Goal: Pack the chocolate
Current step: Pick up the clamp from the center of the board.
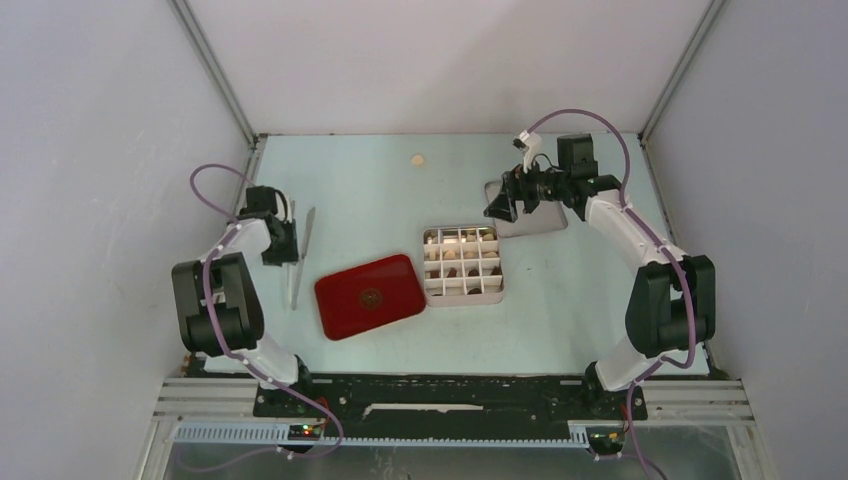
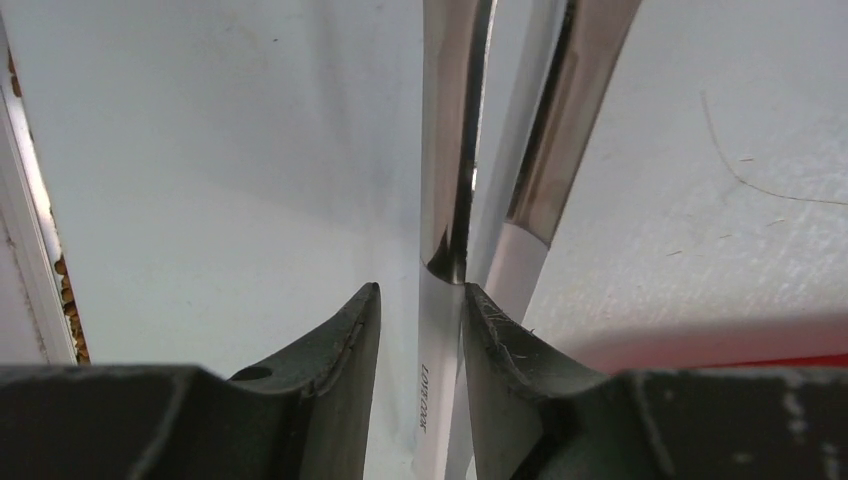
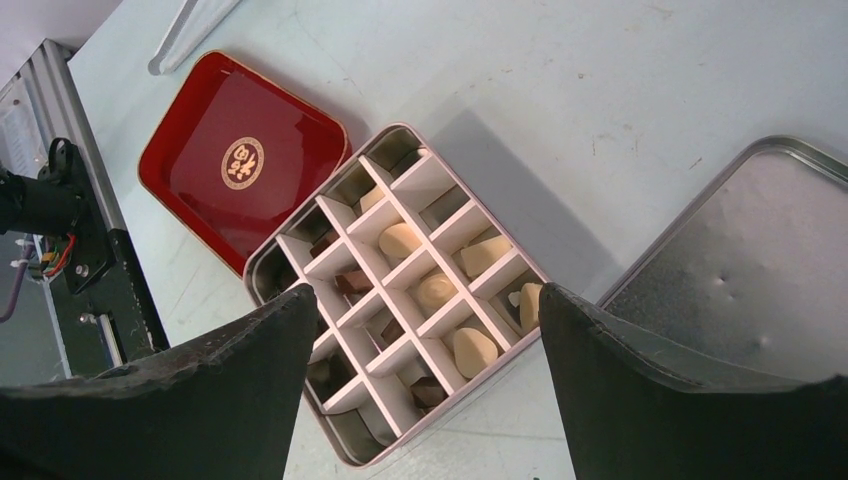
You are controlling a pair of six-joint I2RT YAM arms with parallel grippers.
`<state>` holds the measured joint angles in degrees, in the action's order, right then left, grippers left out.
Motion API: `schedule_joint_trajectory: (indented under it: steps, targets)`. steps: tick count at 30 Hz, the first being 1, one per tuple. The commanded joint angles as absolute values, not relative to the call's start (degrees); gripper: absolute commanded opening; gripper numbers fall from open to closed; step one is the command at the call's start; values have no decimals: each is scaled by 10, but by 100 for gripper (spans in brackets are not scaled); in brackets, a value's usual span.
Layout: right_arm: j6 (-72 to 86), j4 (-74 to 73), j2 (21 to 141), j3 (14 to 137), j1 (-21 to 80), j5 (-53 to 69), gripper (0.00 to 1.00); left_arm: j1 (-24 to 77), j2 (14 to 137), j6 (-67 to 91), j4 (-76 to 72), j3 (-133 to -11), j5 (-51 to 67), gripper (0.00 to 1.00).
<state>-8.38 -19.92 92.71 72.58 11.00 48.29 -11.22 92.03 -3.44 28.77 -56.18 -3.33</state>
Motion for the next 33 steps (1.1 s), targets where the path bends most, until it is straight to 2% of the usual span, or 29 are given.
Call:
schedule_joint_trajectory:
  steps: [1,10,15,18,25,30,33]
  targets:
    - [-77,-190,929,727,104,497,84,-130,898,-35,276,-545,-43,39]
    - [-74,-190,931,727,103,502,84,-136,928,-40,290,-533,-30,29]
    - [-74,-190,933,727,102,502,84,-139,921,-57,294,-530,-19,8]
    - [-79,-192,932,727,101,508,85,-138,903,-84,296,-538,8,0]
    - [-110,-207,917,727,109,528,90,-91,835,-165,353,-606,67,0]
    - [-221,-249,872,727,161,509,92,61,801,-218,427,-661,22,0]
    - [-341,-304,842,727,206,520,91,126,798,-251,466,-685,68,0]
